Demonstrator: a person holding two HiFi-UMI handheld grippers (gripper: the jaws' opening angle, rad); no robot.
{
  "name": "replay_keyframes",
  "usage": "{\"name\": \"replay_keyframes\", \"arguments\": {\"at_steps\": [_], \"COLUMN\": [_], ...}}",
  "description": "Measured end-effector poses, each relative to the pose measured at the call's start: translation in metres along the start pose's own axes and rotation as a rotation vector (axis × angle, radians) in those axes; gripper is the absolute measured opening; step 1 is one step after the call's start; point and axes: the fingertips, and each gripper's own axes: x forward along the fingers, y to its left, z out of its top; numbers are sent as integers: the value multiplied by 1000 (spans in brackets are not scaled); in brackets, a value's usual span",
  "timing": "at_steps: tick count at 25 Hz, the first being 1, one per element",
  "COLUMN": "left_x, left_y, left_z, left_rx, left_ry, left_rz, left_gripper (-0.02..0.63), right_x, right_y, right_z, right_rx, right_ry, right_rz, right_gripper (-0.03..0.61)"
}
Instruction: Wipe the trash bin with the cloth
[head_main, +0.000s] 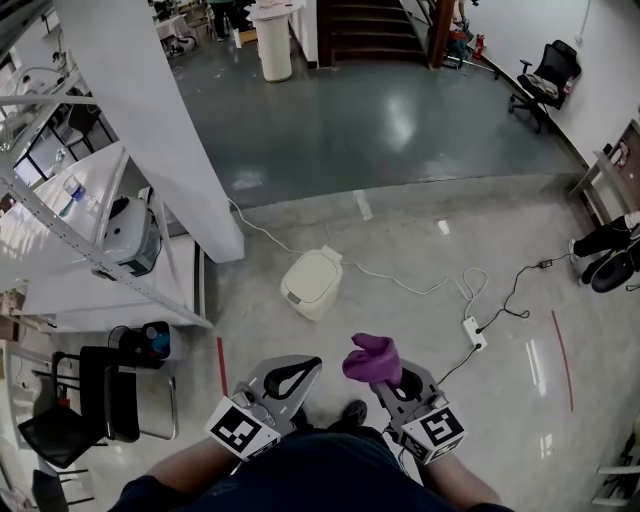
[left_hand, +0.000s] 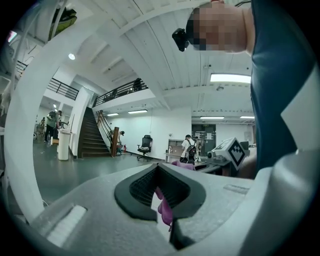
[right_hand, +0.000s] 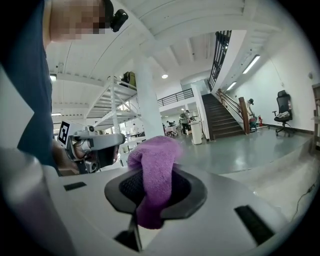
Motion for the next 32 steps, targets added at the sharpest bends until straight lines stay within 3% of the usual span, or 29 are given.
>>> {"name": "replay_keyframes", "arguments": {"at_steps": [9, 19, 25, 32], "left_x": [48, 68, 80, 100], "left_y": [10, 50, 97, 148], "left_z": [-9, -36, -79, -164], "left_rx": [-8, -21, -30, -49], "left_ry": [-3, 24, 23, 22], "left_rz": [96, 65, 59, 79], "left_gripper": [-2, -2, -2, -2], "right_x": [-5, 18, 65, 124], "right_y": [-57, -83, -92, -122], "right_z": [-16, -36, -71, -144], "right_rx": [11, 34, 43, 67], "right_ry": [8, 18, 12, 22], "right_rz": [40, -34, -69, -108], "right_gripper": [78, 78, 78, 78]}}
